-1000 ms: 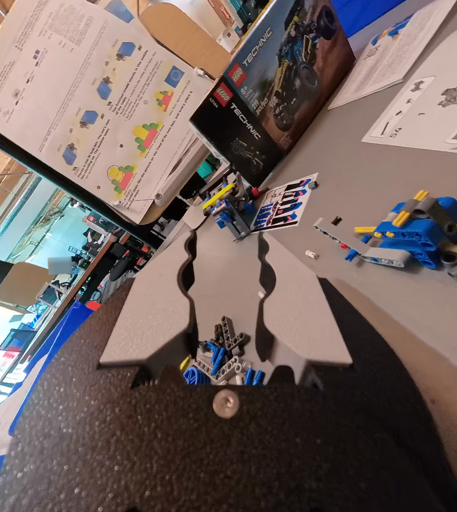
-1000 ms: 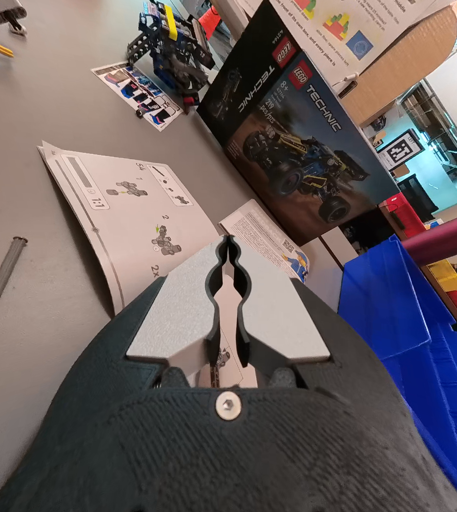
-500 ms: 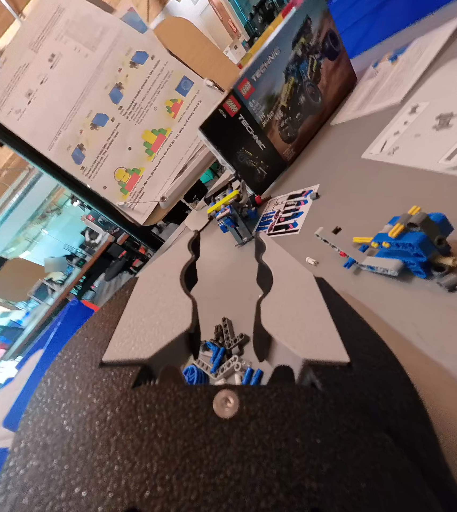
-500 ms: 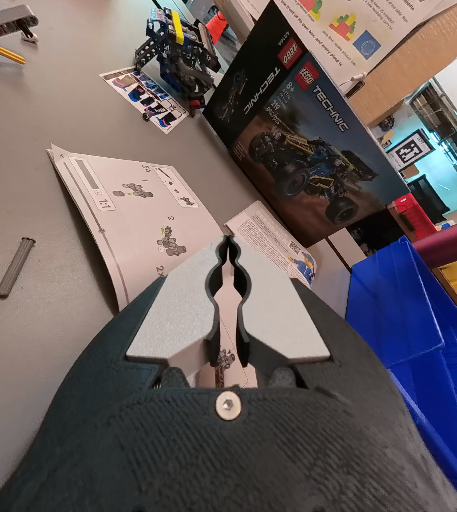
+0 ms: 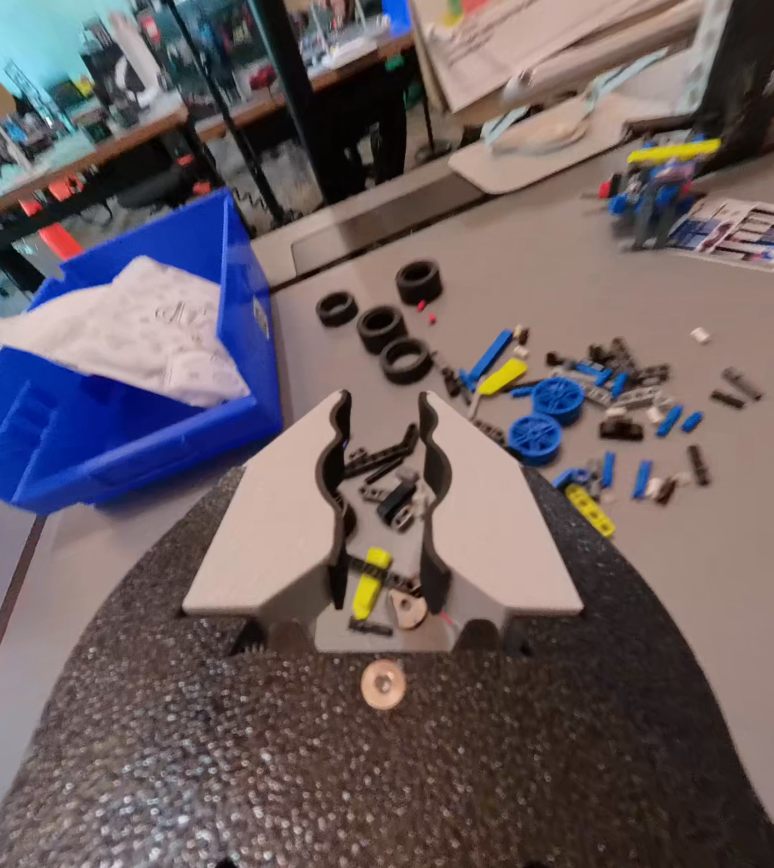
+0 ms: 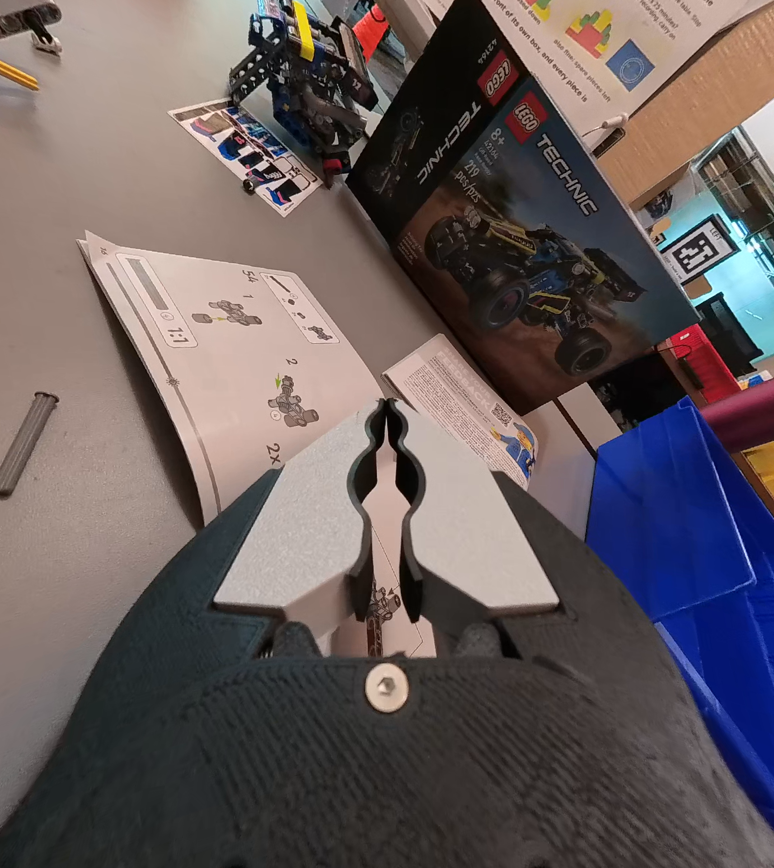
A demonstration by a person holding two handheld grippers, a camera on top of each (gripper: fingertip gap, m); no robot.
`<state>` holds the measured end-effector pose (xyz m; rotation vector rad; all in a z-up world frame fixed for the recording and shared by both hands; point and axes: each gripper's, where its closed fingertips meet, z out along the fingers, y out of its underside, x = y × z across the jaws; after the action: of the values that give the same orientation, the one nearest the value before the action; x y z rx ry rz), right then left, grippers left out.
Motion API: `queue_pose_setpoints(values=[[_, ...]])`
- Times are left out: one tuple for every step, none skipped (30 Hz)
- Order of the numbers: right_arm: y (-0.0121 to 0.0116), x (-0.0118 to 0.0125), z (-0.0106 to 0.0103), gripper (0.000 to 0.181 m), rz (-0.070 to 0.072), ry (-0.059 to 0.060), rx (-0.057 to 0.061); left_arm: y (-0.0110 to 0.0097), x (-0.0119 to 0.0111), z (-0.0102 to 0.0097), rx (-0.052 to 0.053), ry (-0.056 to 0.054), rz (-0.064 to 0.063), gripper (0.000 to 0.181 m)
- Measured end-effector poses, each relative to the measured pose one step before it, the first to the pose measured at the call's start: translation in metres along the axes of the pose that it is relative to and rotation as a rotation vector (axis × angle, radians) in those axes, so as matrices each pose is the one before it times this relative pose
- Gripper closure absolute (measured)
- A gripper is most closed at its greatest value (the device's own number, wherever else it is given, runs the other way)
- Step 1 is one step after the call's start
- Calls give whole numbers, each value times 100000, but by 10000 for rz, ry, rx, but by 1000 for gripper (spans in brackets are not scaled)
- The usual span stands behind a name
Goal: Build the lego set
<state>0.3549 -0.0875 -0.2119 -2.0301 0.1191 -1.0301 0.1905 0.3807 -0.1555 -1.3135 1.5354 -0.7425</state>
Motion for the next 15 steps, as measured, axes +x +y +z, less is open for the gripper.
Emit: queue_pose_setpoints(values=[[63, 3, 14, 181, -6, 12, -40, 733, -558, 212, -306, 114, -59, 156], [88, 22, 10, 181, -21, 35, -54, 632, -277, 286, -284, 206, -44, 156], [61, 36, 5, 181, -24, 40, -38, 472, -89, 347, -257, 235, -31, 156], [36, 35, 8, 181, -19, 35, -20, 288, 27, 356, -204, 201, -24, 156], [26, 64, 3, 181, -10, 53, -14, 86, 261, 354, -150, 253, 28, 156], [48, 106, 3, 181, -5, 70, -16, -71, 610, 392, -112, 383, 136, 157], [44, 136, 1, 181, 7, 70, -5, -183, 813, 396, -87, 432, 255, 158], [17, 131, -21, 181, 11, 61, 24, -229, 770, 407, -107, 363, 378, 159], [2, 123, -6, 181, 7, 57, 40, -146, 469, 383, -186, 181, 455, 161], [15, 140, -21, 181, -5, 80, 27, 2, 0, 338, -267, -43, 415, 161], [-8, 114, -9, 181, -33, 72, 40, 86, -350, 300, -272, -159, 270, 161], [7, 67, -7, 181, -54, 60, 27, 83, -446, 239, -191, -115, 80, 160], [30, 59, 7, 181, -62, 63, -2, -52, -358, 174, -61, 23, -79, 160], [42, 10, 24, 181, -69, 47, -19, -219, -157, 89, 81, 180, -134, 161], [50, 8, 43, 181, -72, 42, -31, -328, 71, 24, 154, 315, -77, 161]])
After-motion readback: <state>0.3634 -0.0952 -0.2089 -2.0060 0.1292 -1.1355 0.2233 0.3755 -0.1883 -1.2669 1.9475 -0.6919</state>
